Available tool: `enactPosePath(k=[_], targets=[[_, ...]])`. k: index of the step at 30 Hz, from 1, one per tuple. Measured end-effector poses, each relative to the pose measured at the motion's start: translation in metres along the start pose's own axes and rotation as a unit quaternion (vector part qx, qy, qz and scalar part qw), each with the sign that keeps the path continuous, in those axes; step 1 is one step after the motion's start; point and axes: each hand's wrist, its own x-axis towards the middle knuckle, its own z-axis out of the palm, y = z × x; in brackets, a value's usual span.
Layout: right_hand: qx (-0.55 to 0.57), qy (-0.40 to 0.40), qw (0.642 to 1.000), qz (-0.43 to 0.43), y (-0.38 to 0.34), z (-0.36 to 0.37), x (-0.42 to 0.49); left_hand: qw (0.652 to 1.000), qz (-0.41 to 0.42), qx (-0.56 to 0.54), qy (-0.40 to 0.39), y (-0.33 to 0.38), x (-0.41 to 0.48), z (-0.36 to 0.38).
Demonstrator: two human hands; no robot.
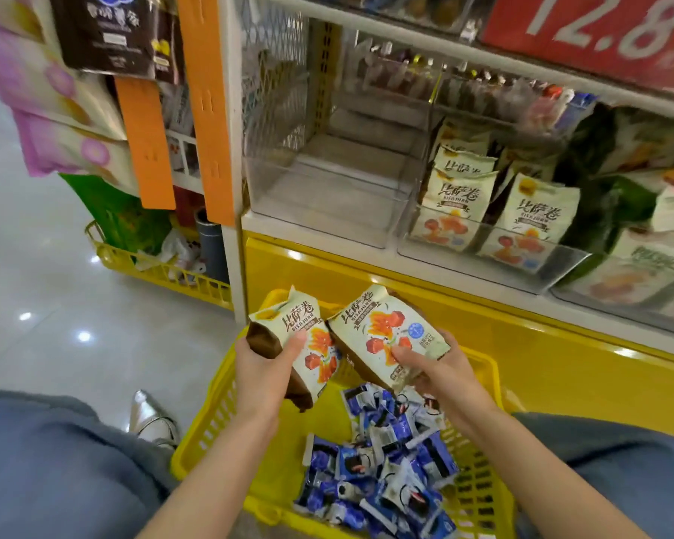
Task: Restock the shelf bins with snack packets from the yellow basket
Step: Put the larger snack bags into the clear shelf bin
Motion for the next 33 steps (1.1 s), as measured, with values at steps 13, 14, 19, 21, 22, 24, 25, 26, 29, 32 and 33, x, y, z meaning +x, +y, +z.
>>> enactPosePath(k=[13, 14, 19, 21, 22, 24, 25, 26, 29, 32, 33], targets=[[-0.052, -0.165, 0.984, 0.033, -0.080, -0.061, -0.037, 0.974, 0.210, 0.074, -0.046, 0.053, -0.030, 0.054], [-0.038, -0.160, 0.986, 0.032, -0.084, -0.065, -0.038, 0.969, 0.230, 0.078, -0.052, 0.057, -0.032, 0.059], [-0.106, -0.066, 0.991, 0.044, -0.096, -0.069, -0.034, 0.952, 0.276, 0.088, -0.101, 0.075, -0.038, 0.078], [-0.129, -0.051, 0.990, 0.038, -0.105, -0.073, -0.034, 0.947, 0.286, 0.083, -0.125, 0.084, -0.038, 0.086], [-0.128, -0.040, 0.991, 0.025, -0.112, -0.076, -0.035, 0.945, 0.289, 0.078, -0.134, 0.089, -0.037, 0.089], [-0.123, -0.004, 0.992, -0.035, -0.130, -0.087, -0.034, 0.943, 0.287, 0.069, -0.155, 0.100, -0.033, 0.095], [-0.118, 0.020, 0.990, -0.079, -0.140, -0.092, -0.032, 0.942, 0.282, 0.065, -0.168, 0.104, -0.030, 0.097], [-0.113, 0.049, 0.985, -0.124, -0.151, -0.098, -0.029, 0.942, 0.277, 0.063, -0.181, 0.106, -0.027, 0.099], [-0.110, 0.168, 0.949, -0.243, -0.176, -0.115, -0.008, 0.940, 0.263, 0.074, -0.206, 0.107, -0.020, 0.104], [-0.144, 0.240, 0.916, -0.287, -0.187, -0.123, 0.021, 0.941, 0.248, 0.078, -0.215, 0.101, -0.016, 0.109], [-0.161, 0.242, 0.912, -0.291, -0.187, -0.124, 0.030, 0.941, 0.244, 0.082, -0.218, 0.099, -0.015, 0.111]])
